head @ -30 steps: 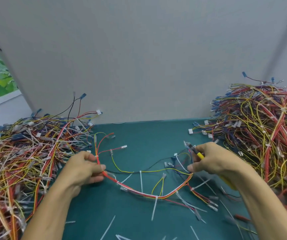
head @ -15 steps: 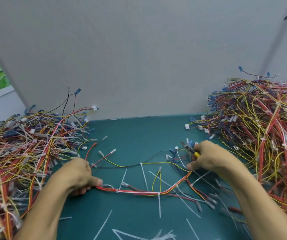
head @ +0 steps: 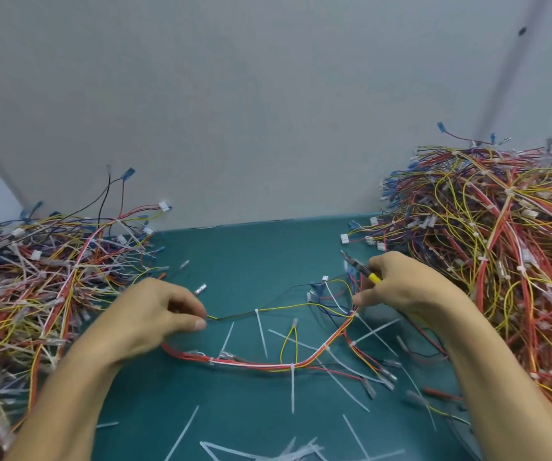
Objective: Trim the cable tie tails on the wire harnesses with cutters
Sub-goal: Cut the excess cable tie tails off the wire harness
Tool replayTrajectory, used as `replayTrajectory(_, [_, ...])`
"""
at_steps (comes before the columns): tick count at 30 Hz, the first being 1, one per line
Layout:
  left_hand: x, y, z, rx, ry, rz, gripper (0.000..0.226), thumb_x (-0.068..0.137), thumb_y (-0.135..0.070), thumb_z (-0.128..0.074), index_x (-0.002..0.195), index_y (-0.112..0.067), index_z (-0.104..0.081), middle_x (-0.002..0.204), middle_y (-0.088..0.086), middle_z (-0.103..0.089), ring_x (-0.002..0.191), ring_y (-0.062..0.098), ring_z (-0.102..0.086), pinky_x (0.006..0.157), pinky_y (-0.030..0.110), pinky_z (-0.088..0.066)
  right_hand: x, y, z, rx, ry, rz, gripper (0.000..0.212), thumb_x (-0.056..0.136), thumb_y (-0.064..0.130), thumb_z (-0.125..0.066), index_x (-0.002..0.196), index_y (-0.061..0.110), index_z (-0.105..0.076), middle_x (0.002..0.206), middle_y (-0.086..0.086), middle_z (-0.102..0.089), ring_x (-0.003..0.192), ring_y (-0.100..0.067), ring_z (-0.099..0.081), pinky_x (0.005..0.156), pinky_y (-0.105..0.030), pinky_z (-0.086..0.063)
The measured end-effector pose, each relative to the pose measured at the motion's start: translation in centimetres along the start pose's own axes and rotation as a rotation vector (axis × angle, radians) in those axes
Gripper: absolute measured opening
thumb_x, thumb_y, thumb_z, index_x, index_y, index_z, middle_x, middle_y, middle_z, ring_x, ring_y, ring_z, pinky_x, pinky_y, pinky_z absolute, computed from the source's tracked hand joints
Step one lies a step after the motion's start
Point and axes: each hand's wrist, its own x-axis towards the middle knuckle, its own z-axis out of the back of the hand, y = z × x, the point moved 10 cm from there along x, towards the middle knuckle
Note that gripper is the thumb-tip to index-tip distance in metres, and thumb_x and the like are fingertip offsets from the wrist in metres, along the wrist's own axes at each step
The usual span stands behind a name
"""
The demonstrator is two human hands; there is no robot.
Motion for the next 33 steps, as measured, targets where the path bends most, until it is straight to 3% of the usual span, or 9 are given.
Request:
replayTrajectory(2, [-0.2,-1.9,-1.6,0.005,0.098,-0.071,0.018,0.067,-0.024,-0.086,0.069,-0.037,-0.073,0.067,-0.022,-0.068,0.062,-0.004,-0.060,0.059,0.010,-0.042,0.0,0.9,-0.6,-0.035,0.017,0.030,0.036,0.067,0.032,-0.085,0.079,0.009,-0.061,0.069,-0.003,-0.062,0.064,-0.017,-0.054,0.060,-0.030,-0.039])
replayTrajectory(5, [-0.4,-3.1,-4.2,0.101,0.209,-0.107,0.022,0.065,-0.033,-0.086,0.071,-0.045,-0.069,0.072,-0.023,-0.065,0.067,-0.006,-0.058,0.059,0.009,-0.040,0.0,1.4,-1.2,-0.072,0.047,0.051,0.036,0.064,0.034,-0.087,0.078,0.013,-0.061,0.073,-0.003,-0.065,0.067,-0.018,-0.058,0.061,-0.031,-0.043])
replayTrajectory(10, [-0.3,-2.1,-7.6,0.242,0.363,-0.067,0.022,0.068,-0.031,-0.082,0.078,-0.046,-0.069,0.074,-0.017,-0.068,0.073,-0.002,-0.060,0.072,0.024,-0.051,0.1,1.2,-2.2,-0.188,0.093,0.043,0.038,0.063,0.041,-0.087,0.076,0.018,-0.059,0.077,0.000,-0.064,0.072,-0.017,-0.059,0.062,-0.031,-0.045])
replayTrajectory(15, [0.1,-1.5,-8.7,0.236,0.393,-0.057,0.025,0.067,-0.028,-0.082,0.078,-0.047,-0.068,0.067,-0.022,-0.064,0.067,-0.007,-0.057,0.059,0.015,-0.041,0.3,0.4,-3.2,-0.228,0.143,-0.009,0.041,0.062,0.047,-0.086,0.079,0.019,-0.060,0.080,0.001,-0.064,0.075,-0.016,-0.059,0.058,-0.030,-0.041])
replayTrajectory(19, [-0.2,-0.8,-7.6,0.094,0.422,-0.045,0.020,0.073,-0.016,-0.079,0.079,-0.034,-0.075,0.073,-0.019,-0.071,0.070,-0.007,-0.063,0.073,0.017,-0.051,0.2,-0.2,-3.6,-0.244,0.154,-0.040,0.045,0.062,0.051,-0.085,0.079,0.017,-0.059,0.080,0.001,-0.062,0.075,-0.018,-0.059,0.058,-0.029,-0.040])
replayTrajectory(22, [-0.3,-0.2,-4.0,-0.183,0.269,-0.036,0.028,0.074,-0.003,-0.077,0.081,-0.029,-0.075,0.080,-0.010,-0.075,0.073,0.001,-0.068,0.071,0.014,-0.051,0.1,-0.1,-3.3,-0.230,0.152,-0.020,0.045,0.063,0.051,-0.084,0.080,0.016,-0.060,0.079,0.000,-0.064,0.072,-0.015,-0.058,0.056,-0.028,-0.037])
replayTrajectory(26, [0.1,1.3,0.6,-0.242,-0.053,-0.055,0.031,0.074,-0.002,-0.078,0.083,-0.031,-0.074,0.085,-0.013,-0.074,0.078,0.005,-0.068,0.076,0.016,-0.051,0.1,0.2,-1.6,-0.143,0.099,0.027,0.046,0.063,0.050,-0.085,0.077,0.012,-0.063,0.069,-0.002,-0.065,0.063,-0.017,-0.057,0.059,-0.030,-0.038])
replayTrajectory(33, [0.2,3.0,0.8,-0.097,-0.046,0.041,0.024,0.074,-0.011,-0.080,0.083,-0.032,-0.073,0.084,-0.015,-0.073,0.076,-0.007,-0.064,0.083,0.019,-0.050,0.3,0.3,-0.4,-0.072,0.079,0.072,0.039,0.069,0.041,-0.085,0.068,0.013,-0.057,0.067,-0.007,-0.062,0.060,-0.018,-0.050,0.060,-0.033,-0.035])
